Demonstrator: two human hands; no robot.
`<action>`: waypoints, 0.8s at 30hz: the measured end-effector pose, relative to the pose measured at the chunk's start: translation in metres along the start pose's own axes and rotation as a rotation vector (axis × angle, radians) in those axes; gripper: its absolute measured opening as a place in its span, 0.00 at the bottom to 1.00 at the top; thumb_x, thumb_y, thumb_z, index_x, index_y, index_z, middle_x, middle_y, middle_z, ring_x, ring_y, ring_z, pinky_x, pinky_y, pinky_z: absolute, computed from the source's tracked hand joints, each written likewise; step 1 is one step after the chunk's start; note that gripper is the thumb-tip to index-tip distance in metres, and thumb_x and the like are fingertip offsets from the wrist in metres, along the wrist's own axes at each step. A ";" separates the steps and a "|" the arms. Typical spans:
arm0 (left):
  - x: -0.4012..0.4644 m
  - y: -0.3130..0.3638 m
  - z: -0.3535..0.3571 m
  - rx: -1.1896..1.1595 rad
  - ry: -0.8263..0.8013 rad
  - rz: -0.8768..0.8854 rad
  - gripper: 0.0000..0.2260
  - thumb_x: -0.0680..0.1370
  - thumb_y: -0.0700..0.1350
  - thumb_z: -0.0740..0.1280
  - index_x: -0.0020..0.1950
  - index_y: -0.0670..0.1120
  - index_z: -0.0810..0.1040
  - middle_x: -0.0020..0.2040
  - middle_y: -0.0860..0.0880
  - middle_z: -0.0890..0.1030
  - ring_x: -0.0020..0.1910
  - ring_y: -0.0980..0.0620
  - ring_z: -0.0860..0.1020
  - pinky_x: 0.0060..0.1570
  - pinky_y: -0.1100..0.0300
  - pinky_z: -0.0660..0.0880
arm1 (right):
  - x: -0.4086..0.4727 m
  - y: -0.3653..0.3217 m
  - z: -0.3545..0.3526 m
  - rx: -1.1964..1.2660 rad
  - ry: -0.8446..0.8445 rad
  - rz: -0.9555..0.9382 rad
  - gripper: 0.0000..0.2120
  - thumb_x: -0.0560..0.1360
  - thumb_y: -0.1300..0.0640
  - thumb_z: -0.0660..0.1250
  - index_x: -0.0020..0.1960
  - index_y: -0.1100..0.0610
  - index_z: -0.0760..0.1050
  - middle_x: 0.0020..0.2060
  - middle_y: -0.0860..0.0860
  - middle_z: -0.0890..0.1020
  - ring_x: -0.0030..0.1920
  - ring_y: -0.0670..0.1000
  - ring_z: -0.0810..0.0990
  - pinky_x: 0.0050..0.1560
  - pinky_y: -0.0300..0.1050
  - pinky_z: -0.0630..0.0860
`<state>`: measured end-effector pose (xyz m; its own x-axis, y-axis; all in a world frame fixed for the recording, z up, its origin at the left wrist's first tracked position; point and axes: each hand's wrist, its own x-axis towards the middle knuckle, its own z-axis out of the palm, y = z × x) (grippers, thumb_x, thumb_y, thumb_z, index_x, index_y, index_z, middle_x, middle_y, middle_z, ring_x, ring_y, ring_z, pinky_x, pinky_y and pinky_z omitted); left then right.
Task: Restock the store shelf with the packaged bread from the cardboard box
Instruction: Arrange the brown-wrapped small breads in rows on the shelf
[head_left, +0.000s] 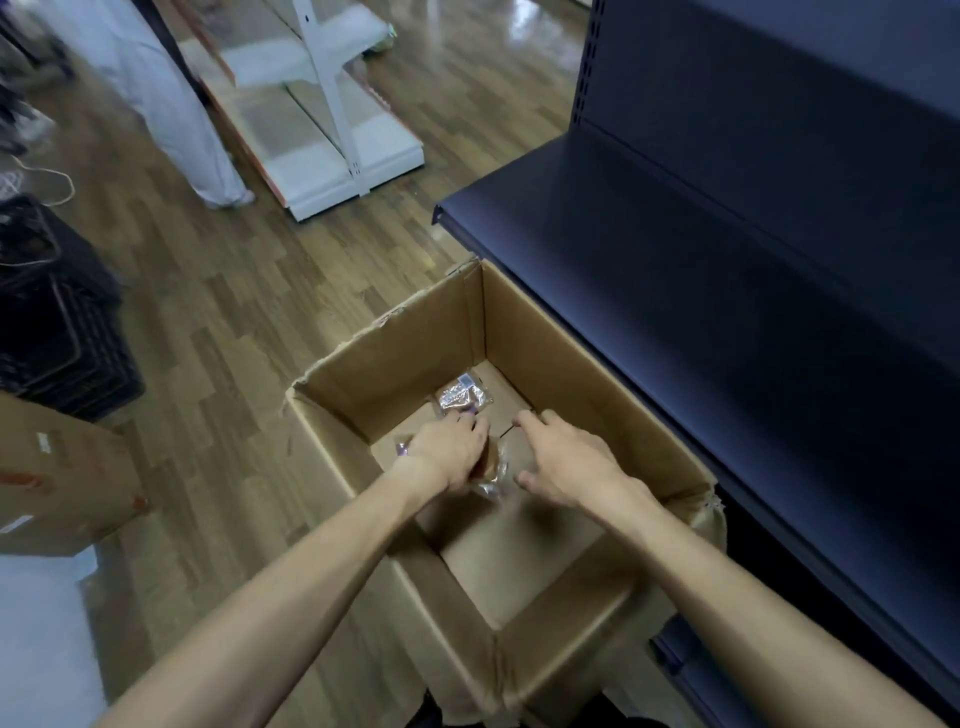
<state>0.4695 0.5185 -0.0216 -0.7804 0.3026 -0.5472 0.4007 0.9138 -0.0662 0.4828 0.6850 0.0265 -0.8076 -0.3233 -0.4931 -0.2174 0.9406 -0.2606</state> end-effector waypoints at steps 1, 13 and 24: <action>-0.014 -0.004 -0.011 0.025 0.086 0.033 0.40 0.72 0.51 0.74 0.76 0.41 0.57 0.71 0.43 0.67 0.69 0.44 0.68 0.63 0.51 0.70 | -0.011 -0.003 -0.006 0.000 0.061 -0.031 0.33 0.75 0.46 0.70 0.75 0.48 0.59 0.66 0.52 0.71 0.58 0.56 0.78 0.52 0.52 0.78; -0.112 -0.042 -0.078 0.008 0.597 0.101 0.36 0.66 0.56 0.75 0.68 0.44 0.66 0.58 0.47 0.72 0.53 0.48 0.72 0.53 0.52 0.75 | -0.075 -0.054 -0.051 -0.031 0.424 -0.072 0.42 0.71 0.41 0.73 0.76 0.46 0.53 0.70 0.48 0.64 0.57 0.52 0.77 0.48 0.51 0.81; -0.172 -0.030 -0.112 -0.154 0.858 0.354 0.33 0.67 0.53 0.75 0.67 0.46 0.66 0.56 0.50 0.72 0.52 0.51 0.72 0.48 0.57 0.75 | -0.163 -0.088 -0.070 -0.074 0.690 0.005 0.39 0.71 0.40 0.71 0.75 0.44 0.54 0.69 0.44 0.62 0.54 0.50 0.77 0.41 0.45 0.75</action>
<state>0.5379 0.4694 0.1680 -0.7366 0.6102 0.2918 0.6626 0.7375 0.1307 0.5949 0.6621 0.1876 -0.9672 -0.2026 0.1531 -0.2301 0.9543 -0.1907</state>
